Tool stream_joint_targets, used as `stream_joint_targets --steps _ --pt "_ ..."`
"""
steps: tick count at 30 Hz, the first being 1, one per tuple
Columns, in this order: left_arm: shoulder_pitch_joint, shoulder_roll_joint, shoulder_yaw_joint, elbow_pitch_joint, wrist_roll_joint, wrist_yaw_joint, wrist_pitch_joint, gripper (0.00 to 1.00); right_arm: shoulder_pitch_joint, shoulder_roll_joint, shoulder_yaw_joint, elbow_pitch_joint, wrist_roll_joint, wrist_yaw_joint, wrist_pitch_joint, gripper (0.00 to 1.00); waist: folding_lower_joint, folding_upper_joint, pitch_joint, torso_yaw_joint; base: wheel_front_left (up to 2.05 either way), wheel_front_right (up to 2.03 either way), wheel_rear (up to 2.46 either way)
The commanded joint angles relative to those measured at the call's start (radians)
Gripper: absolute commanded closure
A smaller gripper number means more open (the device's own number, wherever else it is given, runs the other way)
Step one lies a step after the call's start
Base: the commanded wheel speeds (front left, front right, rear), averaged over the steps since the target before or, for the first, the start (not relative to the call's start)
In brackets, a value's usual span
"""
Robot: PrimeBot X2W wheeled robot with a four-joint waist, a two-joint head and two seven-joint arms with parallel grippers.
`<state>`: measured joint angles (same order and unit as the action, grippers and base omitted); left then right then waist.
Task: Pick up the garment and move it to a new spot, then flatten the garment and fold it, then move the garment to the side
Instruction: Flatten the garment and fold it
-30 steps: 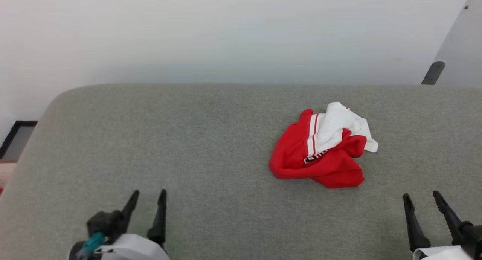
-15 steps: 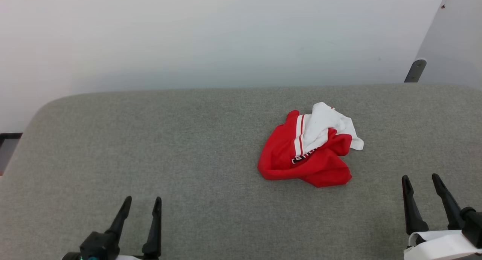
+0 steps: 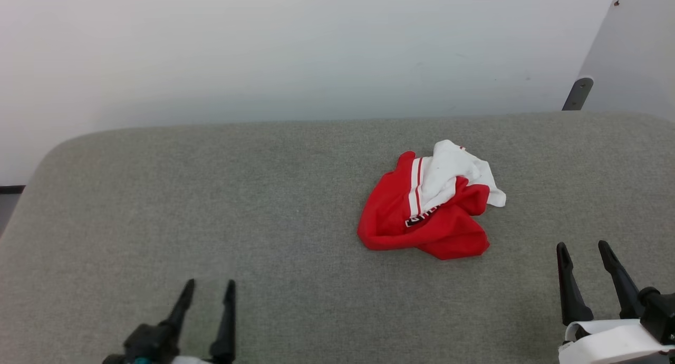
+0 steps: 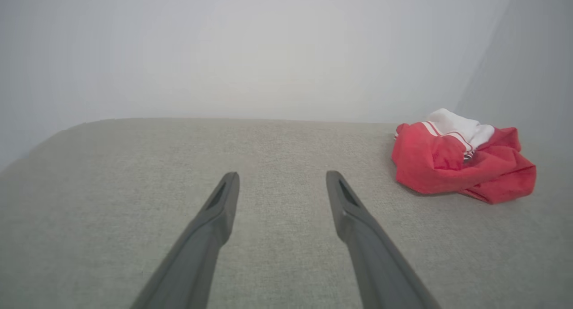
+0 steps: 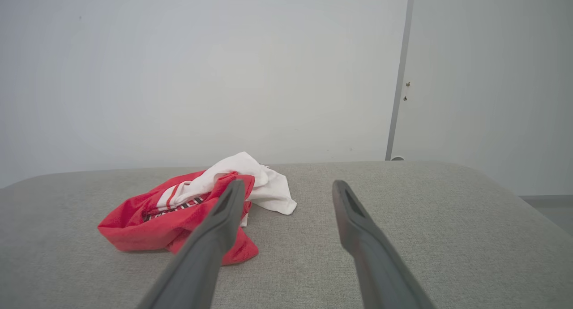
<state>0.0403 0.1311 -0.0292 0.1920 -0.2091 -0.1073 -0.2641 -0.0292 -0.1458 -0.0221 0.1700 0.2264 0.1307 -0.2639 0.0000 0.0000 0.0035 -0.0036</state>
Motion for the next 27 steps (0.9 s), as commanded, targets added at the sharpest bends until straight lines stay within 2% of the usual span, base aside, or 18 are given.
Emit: stream_joint_targets --steps 1,6,9,12,15,19,22,27 --pt "-0.023 -0.002 -0.011 0.013 -0.009 -0.009 0.000 0.00 -0.012 0.004 0.001 0.000 -0.005 0.000 -0.001 0.00 0.0000 0.0000 0.001 -0.001 0.00 0.00 0.00" --pt "-0.185 0.042 -0.105 0.087 -0.014 -0.022 0.032 0.00 -0.023 0.020 0.016 -0.001 -0.002 0.000 -0.001 0.00 0.0000 0.0000 0.018 -0.024 0.00 0.00 0.00" --pt "-0.332 0.080 -0.175 0.121 -0.025 -0.023 0.087 0.00 -0.042 0.035 0.033 -0.004 0.005 0.000 -0.001 0.00 0.0000 0.0000 0.042 -0.066 0.00 0.00 0.00" --pt "-0.486 0.112 -0.264 0.162 -0.083 -0.024 0.178 0.00 -0.068 0.051 0.049 -0.005 0.010 0.000 -0.001 0.00 0.0000 0.0000 0.078 -0.121 0.00 0.00 0.00" --pt "-0.630 0.122 -0.352 0.210 -0.200 -0.023 0.315 0.00 -0.091 0.066 0.055 -0.007 0.016 0.000 -0.001 0.00 0.0000 0.0000 0.121 -0.180 0.00 0.00 0.00" --pt "-0.808 0.149 -0.480 0.282 -0.355 -0.023 0.560 0.00 -0.112 0.081 0.053 -0.005 0.023 0.000 -0.001 0.00 0.0000 0.0000 0.172 -0.251 0.00 0.00 0.00" --pt "-0.913 0.157 -0.534 0.341 -0.469 -0.023 0.737 0.00 -0.125 0.089 0.051 -0.004 0.033 0.000 -0.001 0.00 0.0000 0.0000 0.204 -0.299 0.00 0.00 0.00" --pt "-1.052 0.168 -0.576 0.454 -0.570 -0.023 0.895 0.00 -0.141 0.096 0.054 -0.002 0.040 0.000 0.000 0.00 0.0000 0.0000 0.247 -0.365 0.00 0.00 0.00"
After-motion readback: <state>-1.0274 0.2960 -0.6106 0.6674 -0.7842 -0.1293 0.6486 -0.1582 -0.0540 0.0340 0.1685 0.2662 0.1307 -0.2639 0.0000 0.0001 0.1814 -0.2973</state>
